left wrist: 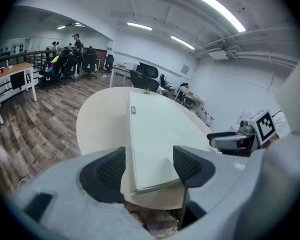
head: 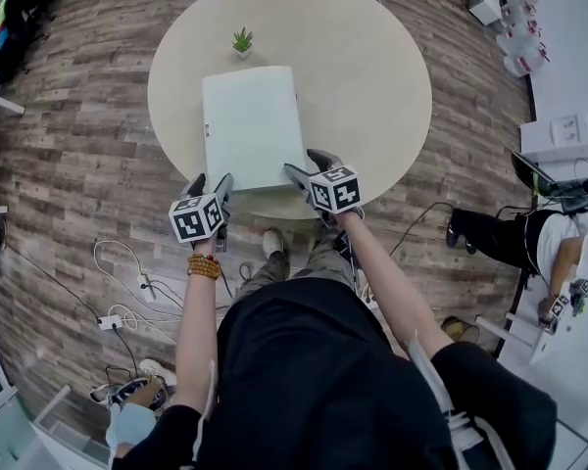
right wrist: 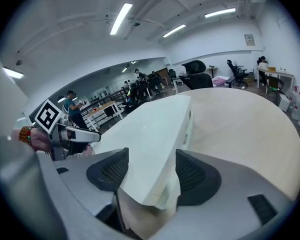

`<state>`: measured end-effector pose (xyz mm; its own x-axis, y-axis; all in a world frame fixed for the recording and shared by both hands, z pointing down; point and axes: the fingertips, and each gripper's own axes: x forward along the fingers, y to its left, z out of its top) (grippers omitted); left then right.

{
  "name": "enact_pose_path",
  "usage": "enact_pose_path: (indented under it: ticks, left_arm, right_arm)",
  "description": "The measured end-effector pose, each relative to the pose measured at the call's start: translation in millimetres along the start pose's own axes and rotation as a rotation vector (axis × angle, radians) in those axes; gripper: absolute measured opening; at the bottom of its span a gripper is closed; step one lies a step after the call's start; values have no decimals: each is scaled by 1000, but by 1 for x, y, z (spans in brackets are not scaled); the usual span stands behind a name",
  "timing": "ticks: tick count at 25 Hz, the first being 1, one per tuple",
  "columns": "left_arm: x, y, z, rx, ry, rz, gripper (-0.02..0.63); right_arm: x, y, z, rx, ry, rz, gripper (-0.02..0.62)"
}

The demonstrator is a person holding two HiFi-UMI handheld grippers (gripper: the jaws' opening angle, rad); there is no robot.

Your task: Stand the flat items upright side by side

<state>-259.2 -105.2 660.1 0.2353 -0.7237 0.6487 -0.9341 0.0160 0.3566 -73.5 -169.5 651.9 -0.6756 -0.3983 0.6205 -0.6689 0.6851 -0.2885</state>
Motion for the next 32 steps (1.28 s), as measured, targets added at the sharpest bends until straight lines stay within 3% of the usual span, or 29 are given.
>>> enact_pose_path:
  ticks: [10, 23, 32]
  left_arm:
    - [-27, -11, 48, 49, -129, 5, 302]
    - [-70, -78, 125, 176, -323, -77, 302]
    - [-100, -112, 164, 244, -448, -79, 293]
  right_arm:
    - [-27, 10, 42, -63, -101, -9, 291]
    - [-68, 42, 112, -83, -298, -16, 290]
    - [-107, 75, 167, -179, -449, -39, 284]
